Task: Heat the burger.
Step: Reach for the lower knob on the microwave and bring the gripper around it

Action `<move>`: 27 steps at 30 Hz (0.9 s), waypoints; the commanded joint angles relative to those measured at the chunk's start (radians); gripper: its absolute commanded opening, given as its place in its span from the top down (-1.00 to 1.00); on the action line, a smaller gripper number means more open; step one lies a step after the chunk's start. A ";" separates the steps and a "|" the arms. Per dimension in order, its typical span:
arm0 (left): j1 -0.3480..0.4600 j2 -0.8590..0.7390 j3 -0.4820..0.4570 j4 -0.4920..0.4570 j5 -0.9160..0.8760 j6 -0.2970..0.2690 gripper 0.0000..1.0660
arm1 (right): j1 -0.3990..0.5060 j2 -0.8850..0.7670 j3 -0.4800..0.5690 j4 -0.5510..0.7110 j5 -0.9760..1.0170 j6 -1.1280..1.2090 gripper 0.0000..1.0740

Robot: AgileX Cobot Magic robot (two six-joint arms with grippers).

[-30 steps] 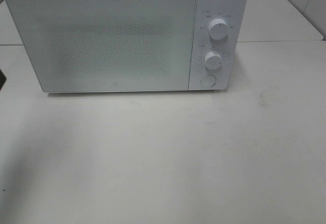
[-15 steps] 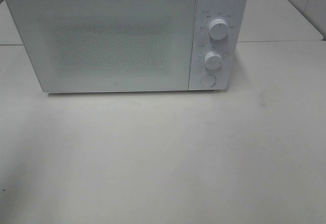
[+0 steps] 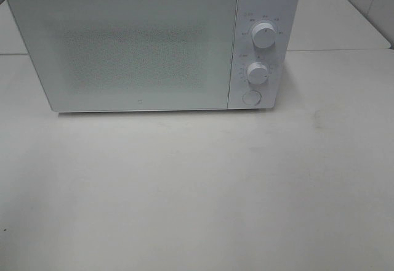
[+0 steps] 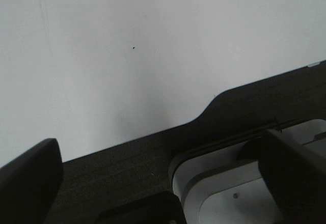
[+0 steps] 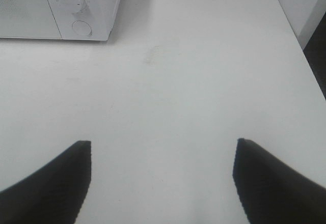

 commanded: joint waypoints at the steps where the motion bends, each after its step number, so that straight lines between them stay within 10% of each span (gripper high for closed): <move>1: 0.001 -0.104 0.037 0.008 -0.101 0.001 -0.85 | -0.006 -0.027 0.001 0.001 -0.010 0.003 -0.38; 27: 0.054 -0.414 0.077 -0.057 -0.154 -0.005 -0.85 | -0.006 -0.027 0.001 0.001 -0.010 0.003 -0.38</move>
